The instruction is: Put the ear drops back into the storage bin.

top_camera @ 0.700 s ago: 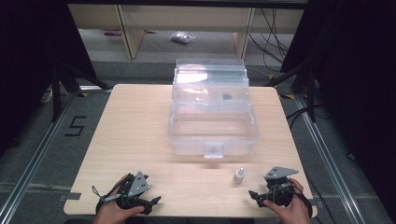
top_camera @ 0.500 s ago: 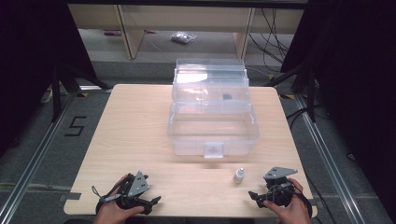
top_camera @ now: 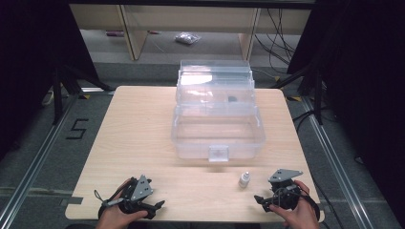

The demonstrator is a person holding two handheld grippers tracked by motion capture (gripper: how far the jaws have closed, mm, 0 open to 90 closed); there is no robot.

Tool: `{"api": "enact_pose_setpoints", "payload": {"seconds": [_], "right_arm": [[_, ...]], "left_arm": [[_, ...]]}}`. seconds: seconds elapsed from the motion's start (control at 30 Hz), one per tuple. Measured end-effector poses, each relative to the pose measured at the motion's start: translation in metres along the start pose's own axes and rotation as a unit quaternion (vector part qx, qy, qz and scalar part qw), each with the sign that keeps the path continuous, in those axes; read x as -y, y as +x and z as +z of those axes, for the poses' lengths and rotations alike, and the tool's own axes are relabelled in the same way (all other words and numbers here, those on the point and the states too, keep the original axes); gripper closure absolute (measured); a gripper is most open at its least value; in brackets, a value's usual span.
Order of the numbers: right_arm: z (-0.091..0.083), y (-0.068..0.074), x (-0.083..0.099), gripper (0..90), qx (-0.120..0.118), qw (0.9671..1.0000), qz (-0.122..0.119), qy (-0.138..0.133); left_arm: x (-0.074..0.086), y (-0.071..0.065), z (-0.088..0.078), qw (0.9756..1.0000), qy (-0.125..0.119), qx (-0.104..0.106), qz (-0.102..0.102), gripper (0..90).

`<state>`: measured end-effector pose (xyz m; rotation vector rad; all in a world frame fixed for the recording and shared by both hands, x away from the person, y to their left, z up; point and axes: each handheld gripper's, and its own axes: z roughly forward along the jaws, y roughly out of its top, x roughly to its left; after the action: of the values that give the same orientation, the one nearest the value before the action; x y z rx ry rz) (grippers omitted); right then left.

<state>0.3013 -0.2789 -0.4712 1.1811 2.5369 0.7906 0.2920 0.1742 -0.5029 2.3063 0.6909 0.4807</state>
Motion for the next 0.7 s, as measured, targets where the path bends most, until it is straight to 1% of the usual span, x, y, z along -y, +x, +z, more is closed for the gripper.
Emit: {"api": "enact_pose_setpoints", "payload": {"seconds": [0.03, 0.07, 0.1, 0.13, 0.17, 0.2, 0.23, 0.27, 0.3, 0.33, 0.37, 0.4, 0.43, 0.47, 0.5, 0.57, 0.6, 0.63, 0.67, 0.7], "right_arm": [[0.000, 0.001, -0.001, 18.2, -0.002, 1.0000, 0.002, 0.003], [0.001, 0.002, -0.001, 18.3, -0.002, 1.0000, 0.002, -0.003], [0.000, 0.000, -0.003, 18.4, -0.002, 0.9999, -0.011, 0.002], [0.001, 0.001, -0.003, 18.5, -0.002, 0.9999, -0.010, 0.001], [0.000, 0.003, -0.004, 18.6, -0.005, 0.9999, 0.001, 0.009], [0.003, 0.001, -0.004, 18.9, -0.001, 0.9999, -0.017, 0.000], [0.001, 0.001, -0.006, 19.2, -0.005, 0.9999, -0.013, 0.010], [0.001, 0.001, -0.006, 19.2, -0.005, 0.9998, -0.015, 0.012], [0.003, 0.001, -0.006, 19.2, 0.000, 0.9998, -0.021, 0.004], [0.002, 0.001, -0.008, 19.2, -0.001, 0.9997, -0.023, 0.013], [0.002, 0.002, -0.009, 19.2, -0.005, 0.9998, -0.020, 0.008], [0.000, 0.002, -0.011, 19.4, -0.005, 0.9996, -0.021, 0.017], [0.001, 0.002, -0.012, 19.4, -0.003, 0.9995, -0.028, 0.016], [0.000, 0.001, -0.014, 19.4, -0.003, 0.9992, -0.035, 0.018], [0.001, 0.003, -0.016, 19.6, -0.002, 0.9995, -0.030, 0.014], [0.002, 0.002, -0.020, 20.3, -0.005, 0.9985, -0.048, 0.024], [0.001, 0.003, -0.022, 20.4, -0.007, 0.9986, -0.045, 0.026], [0.002, 0.003, -0.024, 20.4, -0.005, 0.9984, -0.050, 0.026], [0.003, 0.003, -0.026, 20.5, -0.004, 0.9982, -0.053, 0.027], [0.003, 0.003, -0.028, 20.5, -0.003, 0.9979, -0.058, 0.029]], "left_arm": [[0.000, 0.000, 0.001, 1.0000, -0.004, 0.002, -0.005, 15.9], [0.000, 0.000, 0.001, 1.0000, -0.002, -0.001, -0.006, 15.9], [0.001, 0.000, 0.001, 0.9999, -0.003, -0.001, -0.014, 15.9], [0.000, 0.001, 0.000, 1.0000, -0.001, 0.000, -0.007, 15.9], [0.000, 0.000, 0.000, 0.9999, -0.003, 0.002, -0.010, 15.9], [0.000, -0.002, 0.001, 0.9996, -0.010, 0.008, -0.024, 15.9], [0.000, 0.000, 0.000, 0.9999, -0.006, 0.003, -0.008, 15.9], [0.000, 0.000, 0.000, 0.9999, -0.010, 0.001, -0.011, 15.9], [0.000, 0.000, 0.000, 0.9999, -0.009, 0.003, -0.011, 15.9], [0.001, -0.001, 0.000, 0.9997, -0.009, 0.001, -0.021, 15.9], [0.001, -0.002, 0.001, 0.9996, -0.014, 0.003, -0.025, 16.0], [0.000, 0.000, 0.001, 0.9999, -0.004, 0.000, -0.012, 15.9], [0.000, 0.001, 0.001, 1.0000, -0.001, -0.003, -0.004, 15.9], [0.000, 0.001, 0.001, 0.9999, -0.004, -0.002, -0.009, 15.9], [0.001, -0.001, 0.002, 0.9998, -0.004, -0.001, -0.019, 16.0], [0.001, 0.000, 0.002, 0.9998, -0.004, -0.002, -0.017, 16.0], [0.000, 0.000, 0.000, 0.9999, -0.006, 0.005, -0.012, 16.0], [0.000, 0.003, -0.002, 0.9998, 0.015, 0.006, 0.011, 15.9], [0.000, 0.002, -0.002, 0.9999, 0.010, 0.005, 0.005, 15.9], [0.000, 0.001, 0.001, 1.0000, -0.002, -0.002, -0.006, 16.0]]}}
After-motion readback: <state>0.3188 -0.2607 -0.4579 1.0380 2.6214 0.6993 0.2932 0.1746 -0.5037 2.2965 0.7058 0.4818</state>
